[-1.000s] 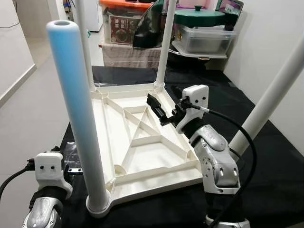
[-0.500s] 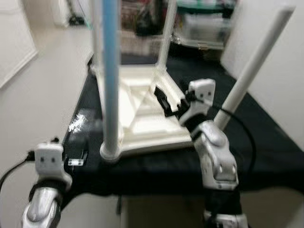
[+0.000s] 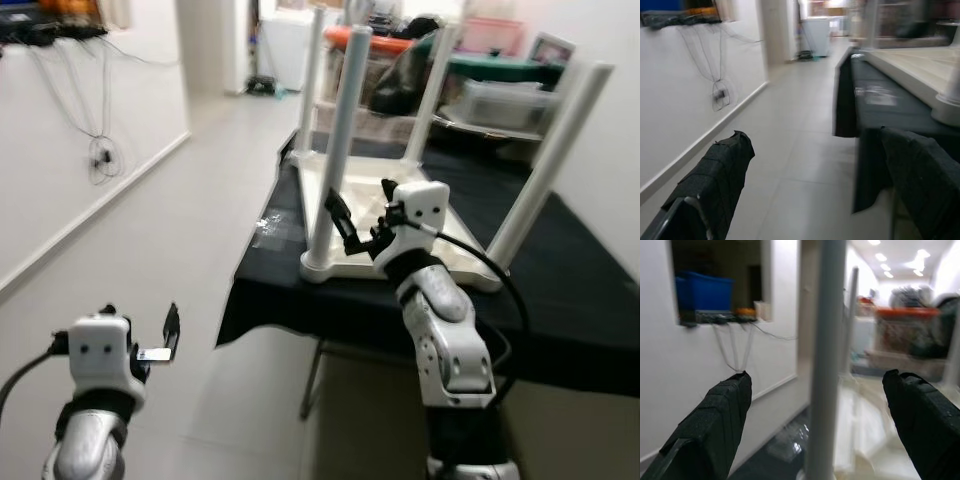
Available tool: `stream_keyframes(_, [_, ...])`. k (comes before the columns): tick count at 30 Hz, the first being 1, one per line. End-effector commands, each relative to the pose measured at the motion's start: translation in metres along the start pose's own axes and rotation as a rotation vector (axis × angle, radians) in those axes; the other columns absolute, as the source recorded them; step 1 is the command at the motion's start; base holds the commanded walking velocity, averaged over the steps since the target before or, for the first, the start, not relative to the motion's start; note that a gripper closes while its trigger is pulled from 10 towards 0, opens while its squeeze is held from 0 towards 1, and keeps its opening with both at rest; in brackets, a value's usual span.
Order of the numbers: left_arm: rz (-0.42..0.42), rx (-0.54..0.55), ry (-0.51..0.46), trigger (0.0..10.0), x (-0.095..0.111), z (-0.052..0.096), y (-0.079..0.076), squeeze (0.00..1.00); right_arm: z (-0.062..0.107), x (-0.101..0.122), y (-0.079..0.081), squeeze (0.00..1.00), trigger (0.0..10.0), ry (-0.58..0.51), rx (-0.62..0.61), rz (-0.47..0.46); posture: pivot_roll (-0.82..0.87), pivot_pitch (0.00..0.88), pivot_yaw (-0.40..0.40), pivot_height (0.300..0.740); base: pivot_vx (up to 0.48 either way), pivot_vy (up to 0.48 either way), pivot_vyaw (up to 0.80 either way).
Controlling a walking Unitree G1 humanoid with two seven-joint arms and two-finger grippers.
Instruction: Building children table
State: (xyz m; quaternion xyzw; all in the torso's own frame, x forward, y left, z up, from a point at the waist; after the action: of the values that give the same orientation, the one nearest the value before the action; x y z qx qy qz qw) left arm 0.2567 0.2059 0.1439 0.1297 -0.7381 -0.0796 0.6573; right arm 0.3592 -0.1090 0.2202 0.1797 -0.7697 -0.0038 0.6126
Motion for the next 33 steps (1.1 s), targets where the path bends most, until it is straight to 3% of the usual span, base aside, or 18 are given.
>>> stream_keyframes(1, [-0.006, -0.011, 0.001, 10.0, 0.000, -0.004, -0.004, 0.00, 0.003, -0.002, -0.011, 0.00, 10.0, -0.002, -0.065, 0.028, -0.01, 0.000, -0.088, 0.740, 0.000, -0.401, 0.00])
stream_keyframes(6, [-0.009, -0.021, 0.002, 10.0, -0.001, -0.008, -0.007, 0.00, 0.021, -0.028, -0.052, 0.00, 10.0, 0.099, -0.269, 0.109, -0.02, 0.000, -0.082, 0.740, 0.000, -0.471, 0.00])
stream_keyframes(7, [-0.009, -0.021, 0.002, 10.0, -0.001, -0.008, -0.007, 0.00, 0.021, -0.028, -0.052, 0.00, 10.0, 0.099, -0.269, 0.109, -0.02, 0.000, -0.082, 0.740, 0.000, -0.469, 0.00])
stream_keyframes(9, [-0.010, -0.025, -0.012, 10.0, 0.002, -0.012, -0.009, 0.00, 0.028, -0.038, -0.067, 0.00, 10.0, 0.145, -0.357, 0.114, -0.02, 0.000, -0.075, 0.740, 0.000, -0.469, 0.00])
stream_keyframes(12, [-0.012, -0.032, -0.031, 10.0, 0.006, -0.017, -0.010, 0.00, 0.032, -0.042, -0.073, 0.00, 10.0, 0.162, -0.392, 0.120, -0.02, 0.000, -0.072, 0.740, 0.000, -0.469, 0.00])
stream_keyframes(17, [-0.014, -0.044, -0.048, 10.0, 0.009, -0.020, -0.013, 0.00, 0.028, -0.045, -0.061, 0.00, 10.0, 0.148, -0.330, 0.163, -0.02, 0.000, -0.068, 0.740, 0.000, -0.469, 0.00])
stream_keyframes(23, [-0.010, -0.045, -0.058, 10.0, 0.011, -0.021, -0.013, 0.00, 0.023, -0.047, -0.055, 0.00, 10.0, 0.156, -0.298, 0.139, -0.02, 0.000, -0.069, 0.740, 0.000, -0.390, 0.00])
stream_keyframes(33, [0.027, 0.023, -0.091, 10.0, 0.017, -0.030, -0.006, 0.00, 0.009, -0.046, -0.048, 0.00, 10.0, 0.153, -0.280, 0.119, -0.02, 0.000, -0.072, 0.740, 0.067, 0.000, 0.00])
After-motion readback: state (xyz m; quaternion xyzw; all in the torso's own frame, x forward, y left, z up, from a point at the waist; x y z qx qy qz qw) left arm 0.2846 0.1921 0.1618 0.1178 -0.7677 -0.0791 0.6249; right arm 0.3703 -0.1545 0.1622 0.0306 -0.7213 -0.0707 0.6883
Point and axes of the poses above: a point about 5 cm out from each wrist's last joint towards the gripper, its own z axis pointing back from the gripper into the wrist, its own x axis along the axis of the wrist's last joint, y = z × x, the point moved 4 cm from there along -z, pointing out of the wrist towards the gripper, and after that the axes turned 13 degrees about -z, right-handed, at the moved point
